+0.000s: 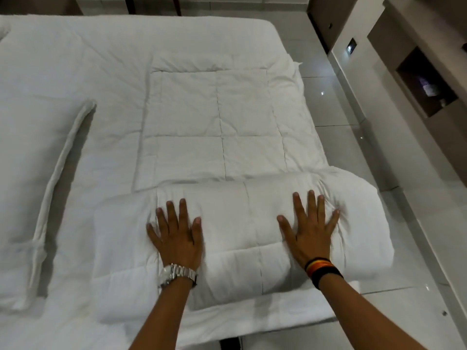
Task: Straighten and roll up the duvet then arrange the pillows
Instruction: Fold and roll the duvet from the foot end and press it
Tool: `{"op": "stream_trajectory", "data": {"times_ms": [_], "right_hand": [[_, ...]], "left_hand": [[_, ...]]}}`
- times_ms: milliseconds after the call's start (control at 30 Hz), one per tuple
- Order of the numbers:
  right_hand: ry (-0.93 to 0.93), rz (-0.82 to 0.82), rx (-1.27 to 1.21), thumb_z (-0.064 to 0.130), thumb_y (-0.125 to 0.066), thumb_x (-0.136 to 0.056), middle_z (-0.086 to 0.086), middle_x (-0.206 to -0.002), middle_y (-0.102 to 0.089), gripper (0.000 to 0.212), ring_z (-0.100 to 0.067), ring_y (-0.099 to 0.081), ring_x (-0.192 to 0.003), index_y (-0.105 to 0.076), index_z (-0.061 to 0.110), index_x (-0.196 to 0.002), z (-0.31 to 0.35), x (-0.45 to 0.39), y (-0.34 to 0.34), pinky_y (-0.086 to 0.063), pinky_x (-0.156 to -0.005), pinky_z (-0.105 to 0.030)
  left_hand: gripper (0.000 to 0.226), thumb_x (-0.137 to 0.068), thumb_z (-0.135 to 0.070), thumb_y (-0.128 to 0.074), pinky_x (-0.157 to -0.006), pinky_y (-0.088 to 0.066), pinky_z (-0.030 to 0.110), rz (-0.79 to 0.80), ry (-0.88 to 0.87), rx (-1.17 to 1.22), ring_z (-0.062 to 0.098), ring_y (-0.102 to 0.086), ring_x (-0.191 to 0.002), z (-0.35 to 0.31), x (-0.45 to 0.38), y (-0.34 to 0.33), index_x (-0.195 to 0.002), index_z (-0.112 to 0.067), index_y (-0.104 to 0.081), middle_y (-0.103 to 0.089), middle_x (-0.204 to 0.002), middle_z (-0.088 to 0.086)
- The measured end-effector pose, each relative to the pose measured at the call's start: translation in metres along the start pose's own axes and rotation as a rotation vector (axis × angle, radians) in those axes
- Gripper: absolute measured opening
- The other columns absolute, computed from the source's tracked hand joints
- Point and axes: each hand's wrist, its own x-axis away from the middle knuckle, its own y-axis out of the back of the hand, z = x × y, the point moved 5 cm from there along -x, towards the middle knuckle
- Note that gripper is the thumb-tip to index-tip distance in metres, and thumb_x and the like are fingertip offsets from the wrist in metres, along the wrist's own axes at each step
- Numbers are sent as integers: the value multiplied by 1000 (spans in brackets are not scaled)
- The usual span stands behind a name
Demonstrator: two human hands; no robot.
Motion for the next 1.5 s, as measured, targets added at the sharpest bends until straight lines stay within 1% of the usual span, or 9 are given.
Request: {"op": "stream_trajectory", "data": {"times_ms": [233, 333, 533, 700, 900, 1000, 1100, 1233, 1500], "right_hand": [[-230, -69, -282, 71, -39, -98, -13, -177, 14, 80, -38, 16, -162, -16, 39, -168, -28, 80, 10, 13, -121, -72], [-512, -63, -536, 79, -47, -96, -7, -172, 32, 88, -43, 24, -159, 1, 53, -165, -56, 125, 2, -3, -114, -86], [-724, 72, -953, 84, -65, -75, -10, -165, 45, 120, -57, 9, -157, 18, 60, -158, -62, 122, -16, -21, -121, -75], [-814, -34, -930, 82, -80, -63, -22, -170, 29, 141, -54, -5, -158, 15, 52, -162, -43, 56, -32, -20, -126, -64], [-816, -186, -817, 64, -93, -61, -21, -154, -26, 134, -47, -49, -129, -5, 58, -161, -22, -11, -40, -48, -106, -57], [-754, -186, -793, 55, -90, -71, -17, -140, -43, 116, -45, -59, -117, -14, 58, -158, -15, -32, -37, -50, -96, -52], [-673, -167, -807, 45, -90, -76, -18, -135, -59, 104, -43, -60, -122, -25, 50, -157, -19, -31, -29, -49, -93, -47], [-580, -130, -862, 32, -91, -79, -11, -138, -66, 95, -39, -59, -129, -36, 40, -156, -35, 5, -17, -47, -94, -40], [-523, -82, -920, 24, -89, -83, -11, -139, -65, 90, -38, -60, -127, -36, 40, -154, -79, 146, 30, -49, -94, -39]], "left_hand": [[68, -103, -68, -25, -123, 7, 68, 40, 446, 279, 35, 19, -159, 16, 119, -7, -163, -47, 1, 21, -174, 6], [78, -99, -73, -37, -118, 4, 77, 11, 774, 586, 44, 27, -155, 30, 165, -11, -162, -52, 4, 35, -169, 8], [114, -78, -85, -58, -119, -10, 75, -17, 988, 915, 59, 2, -154, 33, 158, -16, -159, -55, 17, 34, -168, 16], [151, -51, -81, -85, -121, -21, 65, -149, 1130, 1002, 49, -9, -157, 30, 109, -37, -157, -56, 20, 28, -169, 21], [149, -54, -59, -98, -107, -47, 54, -259, 1116, 964, 45, -54, -127, 25, 44, -47, -154, -65, 12, -11, -162, 21], [136, -65, -41, -98, -102, -48, 52, -300, 1036, 962, 42, -56, -124, 22, 21, -42, -152, -69, 2, -20, -160, 20], [119, -75, -32, -92, -103, -47, 52, -301, 964, 939, 43, -52, -131, 24, 26, -35, -150, -71, -8, -27, -159, 17], [105, -83, -22, -85, -109, -44, 52, -301, 867, 920, 41, -47, -139, 30, 59, -17, -151, -64, -17, -35, -159, 17], [98, -82, -12, -79, -104, -49, 59, -274, 706, 903, 45, -56, -124, 25, 188, 42, -150, -56, -24, -49, -145, 20]]}}
